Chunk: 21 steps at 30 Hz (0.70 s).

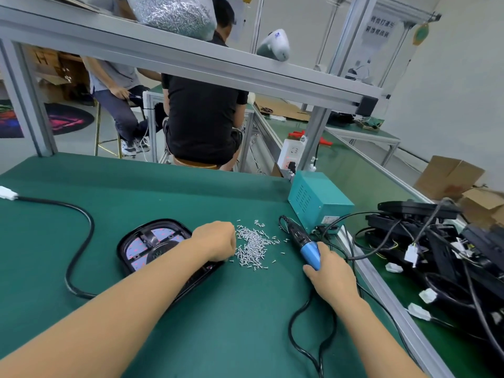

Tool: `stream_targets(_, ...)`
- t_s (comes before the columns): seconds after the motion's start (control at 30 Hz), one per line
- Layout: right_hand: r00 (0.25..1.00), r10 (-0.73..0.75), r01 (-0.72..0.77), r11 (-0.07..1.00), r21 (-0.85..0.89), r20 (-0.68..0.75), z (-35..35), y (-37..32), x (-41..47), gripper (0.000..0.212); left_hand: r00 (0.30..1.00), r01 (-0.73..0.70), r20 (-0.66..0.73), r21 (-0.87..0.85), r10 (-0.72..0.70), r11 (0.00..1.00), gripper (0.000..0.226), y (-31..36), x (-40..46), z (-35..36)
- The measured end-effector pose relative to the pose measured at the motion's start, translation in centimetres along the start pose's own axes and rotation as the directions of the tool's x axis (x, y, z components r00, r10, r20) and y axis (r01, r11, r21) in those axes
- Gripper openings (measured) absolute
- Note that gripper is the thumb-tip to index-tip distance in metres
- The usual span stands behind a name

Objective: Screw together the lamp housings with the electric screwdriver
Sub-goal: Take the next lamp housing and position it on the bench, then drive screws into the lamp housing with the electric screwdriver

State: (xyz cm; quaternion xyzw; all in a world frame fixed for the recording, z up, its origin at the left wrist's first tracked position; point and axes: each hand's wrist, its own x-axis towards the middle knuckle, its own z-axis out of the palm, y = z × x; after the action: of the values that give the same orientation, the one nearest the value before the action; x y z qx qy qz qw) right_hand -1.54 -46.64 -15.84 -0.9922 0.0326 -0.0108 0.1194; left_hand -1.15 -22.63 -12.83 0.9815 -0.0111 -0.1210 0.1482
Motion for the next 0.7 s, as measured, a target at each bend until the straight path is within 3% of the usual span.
stream_targets(0.13, 1.000, -0.002, 0.003, 0.999, 0.044, -0.023, 0.3, 0.3, 0.0, 0.054, 0.999, -0.016, 0.029, 0.074, 0.014, 0.997, 0.022, 0.6, 0.4, 0.2)
stream_targets(0.3, 0.999, -0.016, 0.018, 0.999, 0.035, -0.051, 0.6, 0.4, 0.0, 0.054, 0.997, -0.042, -0.058, 0.232, 0.056, 0.972, 0.012, 1.8, 0.4, 0.8)
stream_targets(0.43, 0.998, -0.031, 0.033, 0.999, 0.041, -0.054, 0.7, 0.5, 0.3, 0.054, 0.993, -0.043, -0.093, 0.287, 0.073, 0.957, 0.031, 2.1, 0.5, 1.2)
stream_targets(0.7, 0.999, -0.032, 0.034, 0.997, 0.076, -0.031, 0.5, 0.6, 0.7, 0.050, 0.995, -0.046, -0.070, 0.269, 0.068, 0.962, 0.035, 2.2, 0.2, 1.1)
